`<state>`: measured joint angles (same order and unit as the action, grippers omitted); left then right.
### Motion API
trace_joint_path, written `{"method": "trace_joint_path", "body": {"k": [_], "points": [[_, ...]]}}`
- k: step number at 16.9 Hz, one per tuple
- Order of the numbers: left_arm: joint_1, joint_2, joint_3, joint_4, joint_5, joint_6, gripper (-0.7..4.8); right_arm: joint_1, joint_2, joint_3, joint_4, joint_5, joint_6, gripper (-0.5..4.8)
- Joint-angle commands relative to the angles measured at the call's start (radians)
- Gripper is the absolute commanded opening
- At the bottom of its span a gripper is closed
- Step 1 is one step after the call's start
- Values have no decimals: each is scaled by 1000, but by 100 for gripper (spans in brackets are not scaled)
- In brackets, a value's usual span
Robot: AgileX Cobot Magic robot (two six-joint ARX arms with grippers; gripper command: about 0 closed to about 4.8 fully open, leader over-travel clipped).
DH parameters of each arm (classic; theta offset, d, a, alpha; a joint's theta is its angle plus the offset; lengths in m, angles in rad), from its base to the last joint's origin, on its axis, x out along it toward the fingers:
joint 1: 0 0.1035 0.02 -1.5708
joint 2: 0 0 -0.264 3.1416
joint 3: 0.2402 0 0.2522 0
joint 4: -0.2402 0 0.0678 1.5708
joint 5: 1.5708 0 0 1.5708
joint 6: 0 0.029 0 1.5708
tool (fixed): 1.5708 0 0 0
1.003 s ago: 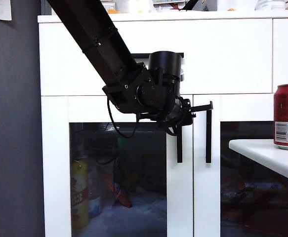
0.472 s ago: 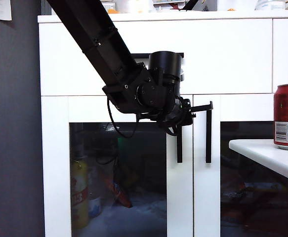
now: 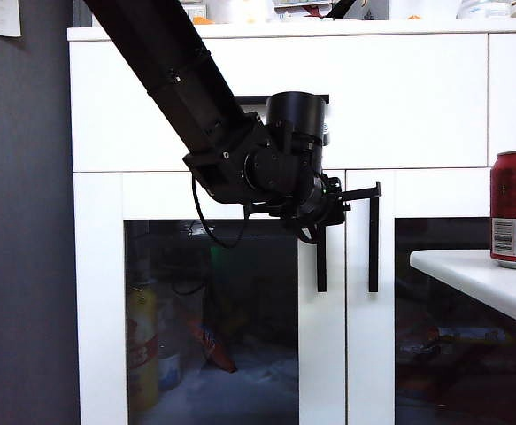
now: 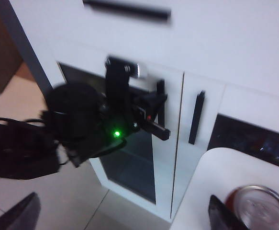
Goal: Open the left door of the white cabinet, pick up a can of beverage from the table on the right, place it inside the cabinet, and finally close the cabinet door.
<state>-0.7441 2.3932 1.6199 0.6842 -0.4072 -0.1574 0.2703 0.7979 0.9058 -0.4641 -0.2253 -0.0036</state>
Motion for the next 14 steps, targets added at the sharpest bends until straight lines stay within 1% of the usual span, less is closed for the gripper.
{"method": "trace_joint_path", "body": {"k": [1,3,5,7,14], "points": [[-6,-8,9,44,30,-34,-5,1,120,-2,137,-66,16,479],[-6,-8,9,43,29,-34,-5,2,219,-2,201,-128,53,479],[-6,-8,9,43,29,-34,-5,2,284,-2,234,-135,60,479],[-6,-8,8,44,29,-34,-5,2,279,-2,259,-133,60,479],[-13,-8,9,58,27,-34,-5,2,269,-2,259,-136,60,479]]}}
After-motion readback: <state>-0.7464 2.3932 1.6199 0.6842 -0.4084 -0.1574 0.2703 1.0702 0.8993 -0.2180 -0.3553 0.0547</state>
